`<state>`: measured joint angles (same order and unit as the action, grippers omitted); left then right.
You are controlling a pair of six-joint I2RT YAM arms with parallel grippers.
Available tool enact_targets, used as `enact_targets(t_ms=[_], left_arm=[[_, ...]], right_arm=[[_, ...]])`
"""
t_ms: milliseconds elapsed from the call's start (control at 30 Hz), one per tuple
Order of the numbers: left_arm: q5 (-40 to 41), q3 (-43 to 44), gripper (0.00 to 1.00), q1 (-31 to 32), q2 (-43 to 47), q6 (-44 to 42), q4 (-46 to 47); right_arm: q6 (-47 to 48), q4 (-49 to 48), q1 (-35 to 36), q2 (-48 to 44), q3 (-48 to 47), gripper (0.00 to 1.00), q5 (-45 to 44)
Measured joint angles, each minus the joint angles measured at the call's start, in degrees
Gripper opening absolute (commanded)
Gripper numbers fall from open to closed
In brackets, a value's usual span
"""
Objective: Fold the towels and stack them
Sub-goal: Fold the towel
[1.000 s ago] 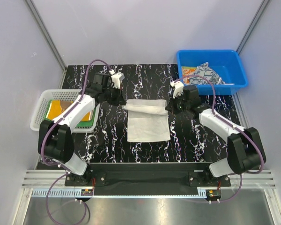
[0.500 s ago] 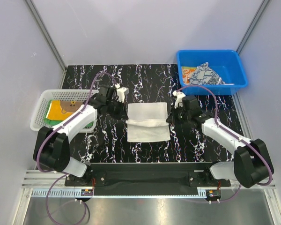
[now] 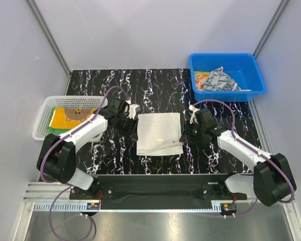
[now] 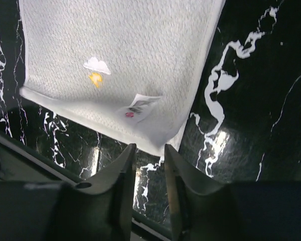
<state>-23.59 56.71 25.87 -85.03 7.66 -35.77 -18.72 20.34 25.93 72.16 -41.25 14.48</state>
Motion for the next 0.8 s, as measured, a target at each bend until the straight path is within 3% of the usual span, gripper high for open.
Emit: enact_targets(t_ms=[100, 300, 800], left_arm=[[0.59, -0.24, 0.43, 0.02, 0.46, 0.52, -1.25], [0.85, -4.74, 0.41, 0.11, 4.11, 7.58, 2.69], [7.96, -9.90, 0.30, 5.46, -0.17, 17.66, 9.86]], right_arm=[[-2.01, 1.77, 0.00, -2.51, 1.22, 0.43, 0.39], [-6.91, 3.17, 0.00, -7.23, 1.38, 0.39, -0.44], [-13.07, -1.14, 0.00, 5.64, 2.80, 0.33, -2.01]])
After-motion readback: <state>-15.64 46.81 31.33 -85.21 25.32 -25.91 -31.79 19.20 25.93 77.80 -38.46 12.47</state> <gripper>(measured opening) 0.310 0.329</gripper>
